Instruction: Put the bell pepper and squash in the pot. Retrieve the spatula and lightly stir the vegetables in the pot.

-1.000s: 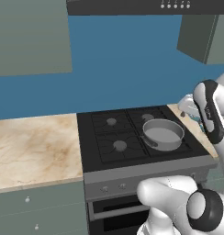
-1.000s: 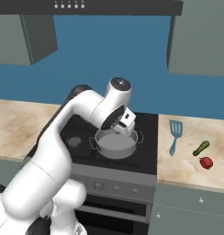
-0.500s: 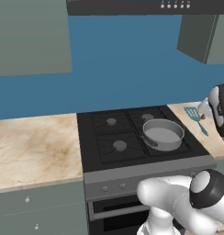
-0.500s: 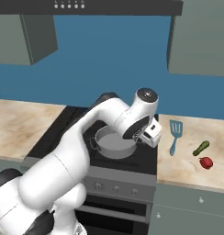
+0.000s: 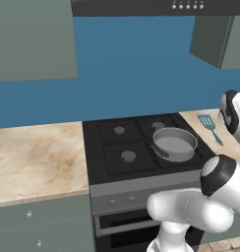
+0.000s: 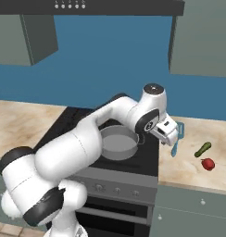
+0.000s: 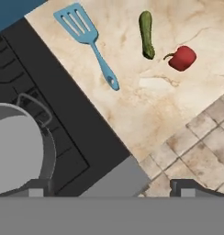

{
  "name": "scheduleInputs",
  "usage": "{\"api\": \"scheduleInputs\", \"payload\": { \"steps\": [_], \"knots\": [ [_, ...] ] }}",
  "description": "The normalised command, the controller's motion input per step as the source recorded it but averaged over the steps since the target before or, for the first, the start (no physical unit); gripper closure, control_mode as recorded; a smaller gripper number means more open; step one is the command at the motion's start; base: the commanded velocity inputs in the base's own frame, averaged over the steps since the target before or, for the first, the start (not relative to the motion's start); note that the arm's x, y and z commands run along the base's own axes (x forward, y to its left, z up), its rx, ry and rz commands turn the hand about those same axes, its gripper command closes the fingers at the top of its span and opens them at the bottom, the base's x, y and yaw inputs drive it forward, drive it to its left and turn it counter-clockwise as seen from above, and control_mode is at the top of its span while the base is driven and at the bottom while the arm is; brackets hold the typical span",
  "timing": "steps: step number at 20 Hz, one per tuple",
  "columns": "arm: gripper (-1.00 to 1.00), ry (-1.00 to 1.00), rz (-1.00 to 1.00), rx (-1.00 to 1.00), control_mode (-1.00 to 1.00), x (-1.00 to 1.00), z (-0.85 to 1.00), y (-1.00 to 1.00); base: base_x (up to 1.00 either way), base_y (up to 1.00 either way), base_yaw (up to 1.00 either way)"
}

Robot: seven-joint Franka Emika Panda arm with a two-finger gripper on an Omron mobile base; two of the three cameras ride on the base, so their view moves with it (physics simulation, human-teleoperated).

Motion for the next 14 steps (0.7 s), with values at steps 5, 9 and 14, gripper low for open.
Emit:
{"api": "scheduleInputs", "payload": {
  "steps": [5,9,14],
  "knots": [
    [-1.0,0.18,-0.1,-0.04,-1.0,0.46,-0.42,-0.64,0.0,0.0,0.0],
    [-1.0,0.07,-0.04,0.0,-1.0,0.49,-0.39,-0.83,0.0,0.0,0.0],
    [-1.0,0.15,-0.05,0.0,-1.0,0.61,-0.26,-0.96,0.0,0.0,0.0]
  ]
}}
